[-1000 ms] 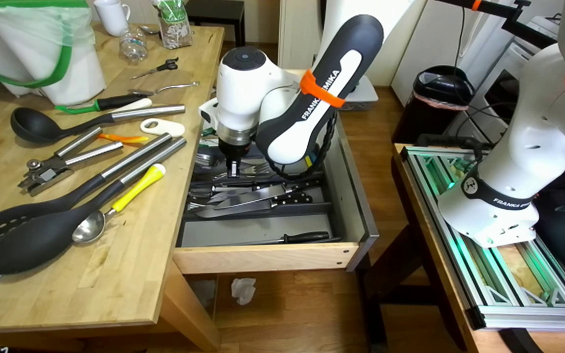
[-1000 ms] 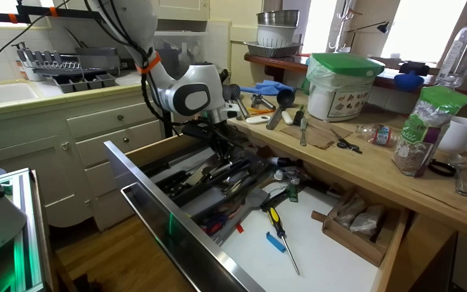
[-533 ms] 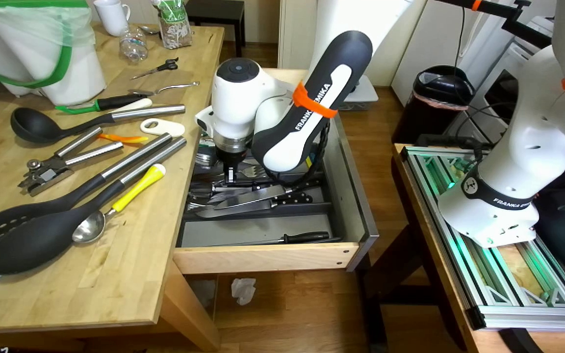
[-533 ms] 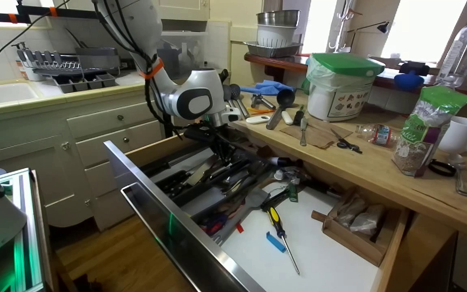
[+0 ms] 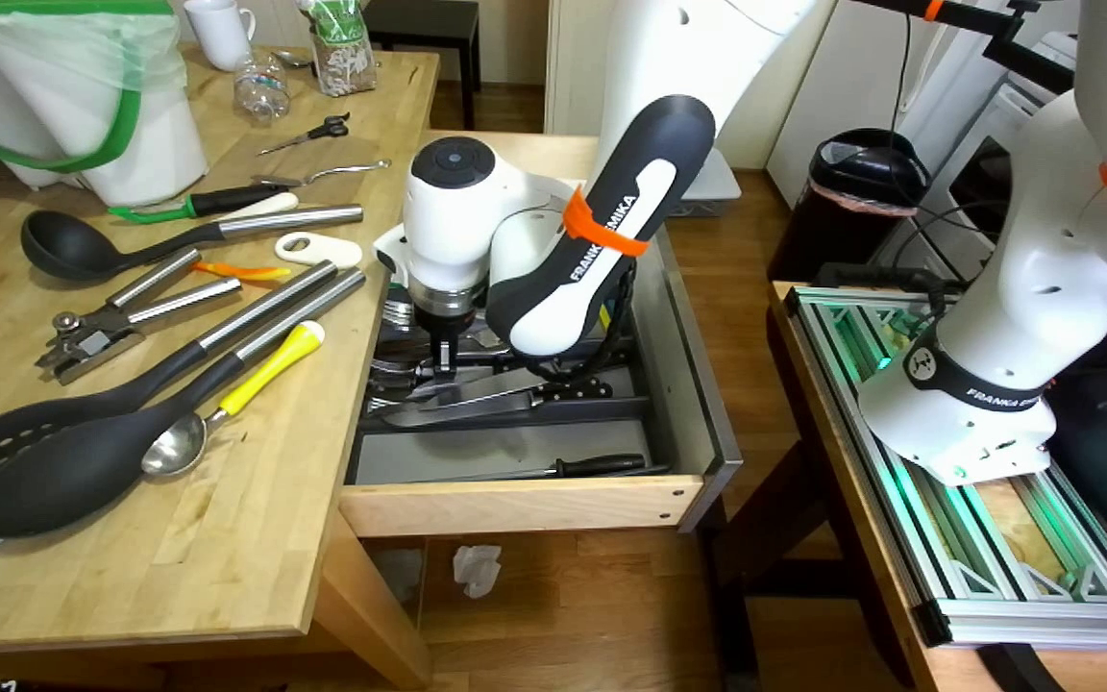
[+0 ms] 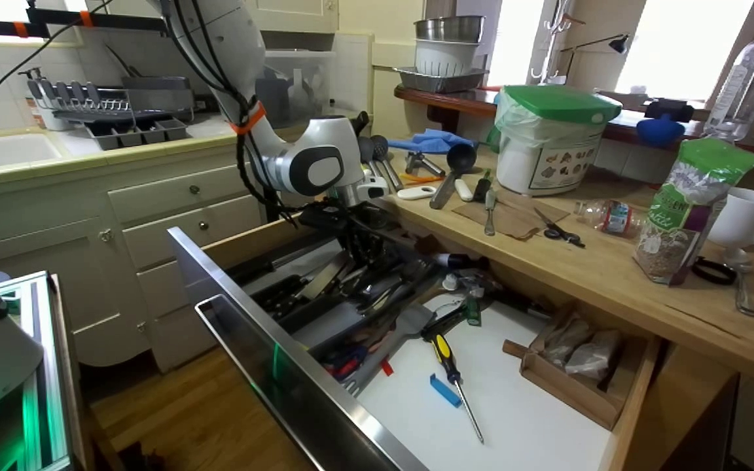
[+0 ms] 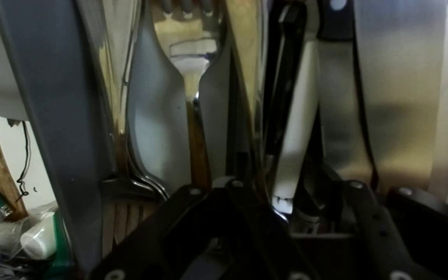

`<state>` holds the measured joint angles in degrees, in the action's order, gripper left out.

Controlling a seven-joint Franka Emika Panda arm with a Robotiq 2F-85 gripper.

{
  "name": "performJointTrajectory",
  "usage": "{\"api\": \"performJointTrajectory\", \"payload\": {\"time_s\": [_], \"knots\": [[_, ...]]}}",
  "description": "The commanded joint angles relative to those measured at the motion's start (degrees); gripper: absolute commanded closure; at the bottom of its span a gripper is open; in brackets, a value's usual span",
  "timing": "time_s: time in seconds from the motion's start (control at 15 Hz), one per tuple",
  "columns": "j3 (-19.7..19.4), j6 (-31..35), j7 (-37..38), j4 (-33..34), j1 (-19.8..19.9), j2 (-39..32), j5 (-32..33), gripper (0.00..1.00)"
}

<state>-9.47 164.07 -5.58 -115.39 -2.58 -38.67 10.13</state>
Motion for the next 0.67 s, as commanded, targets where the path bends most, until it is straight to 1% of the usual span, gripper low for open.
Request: {"api": "performJointTrajectory", "payload": {"time_s": [0.0,0.13,0.2,0.27,0.6], "knots": [[-0.88,-1.21,2.17,-0.04,-1.28,0.37,1.35,0.26],[-0.39,-1.84,2.08,-1.14,-0.81,1.86,0.79,0.12],[-0.37,-2.06,2.38,-1.70,-0.85,2.57,0.60,0.03],[0.00,-2.36,2.53,-2.17,-0.59,3.24,0.25,0.00],[0.90,-6.14,3.95,-3.70,0.64,6.20,-0.85,0.00]]}}
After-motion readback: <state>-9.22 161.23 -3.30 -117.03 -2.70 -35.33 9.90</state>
